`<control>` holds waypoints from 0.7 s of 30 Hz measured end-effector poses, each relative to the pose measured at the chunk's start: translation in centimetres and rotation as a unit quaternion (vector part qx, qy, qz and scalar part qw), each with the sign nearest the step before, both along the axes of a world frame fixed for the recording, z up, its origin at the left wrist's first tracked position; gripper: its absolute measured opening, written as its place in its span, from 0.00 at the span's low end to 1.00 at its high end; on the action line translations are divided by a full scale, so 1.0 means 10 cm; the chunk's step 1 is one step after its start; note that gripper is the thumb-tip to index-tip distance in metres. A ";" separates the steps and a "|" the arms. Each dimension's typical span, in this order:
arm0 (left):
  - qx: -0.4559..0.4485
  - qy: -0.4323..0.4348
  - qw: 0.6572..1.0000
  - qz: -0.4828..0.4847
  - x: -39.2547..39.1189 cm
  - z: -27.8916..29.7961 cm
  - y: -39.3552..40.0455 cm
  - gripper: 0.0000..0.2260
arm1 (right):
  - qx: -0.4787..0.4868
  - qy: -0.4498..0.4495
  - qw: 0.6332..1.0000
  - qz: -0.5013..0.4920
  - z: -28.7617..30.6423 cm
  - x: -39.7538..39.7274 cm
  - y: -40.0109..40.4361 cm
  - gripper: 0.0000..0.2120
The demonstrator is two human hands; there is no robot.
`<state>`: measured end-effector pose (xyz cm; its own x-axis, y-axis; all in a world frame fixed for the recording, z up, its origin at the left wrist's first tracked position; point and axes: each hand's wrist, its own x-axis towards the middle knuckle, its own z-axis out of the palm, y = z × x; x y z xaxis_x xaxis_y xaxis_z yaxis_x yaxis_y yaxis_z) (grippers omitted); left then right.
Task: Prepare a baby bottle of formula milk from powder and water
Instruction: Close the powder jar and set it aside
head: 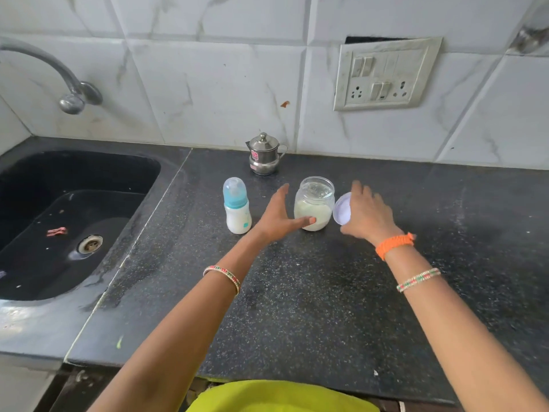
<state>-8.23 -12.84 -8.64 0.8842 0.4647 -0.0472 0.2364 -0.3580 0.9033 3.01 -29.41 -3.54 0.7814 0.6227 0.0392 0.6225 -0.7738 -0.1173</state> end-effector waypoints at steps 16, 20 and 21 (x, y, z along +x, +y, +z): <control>-0.006 -0.094 0.995 0.038 0.39 -0.33 -0.08 0.38 | -0.028 0.143 0.976 0.160 0.46 0.23 0.74 0.34; -0.006 -0.093 0.995 0.034 0.38 -0.33 -0.06 0.38 | -0.073 0.118 0.981 0.132 0.49 0.15 0.84 0.32; -0.003 -0.095 0.995 0.035 0.38 -0.33 -0.07 0.37 | -0.071 0.087 0.986 0.124 0.49 0.12 0.86 0.30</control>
<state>-4.47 -13.50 -11.98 0.8425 0.5264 0.1147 0.0853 -0.3405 0.9364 4.19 -20.83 1.37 0.5920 0.7847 -0.1837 0.7742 -0.6171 -0.1409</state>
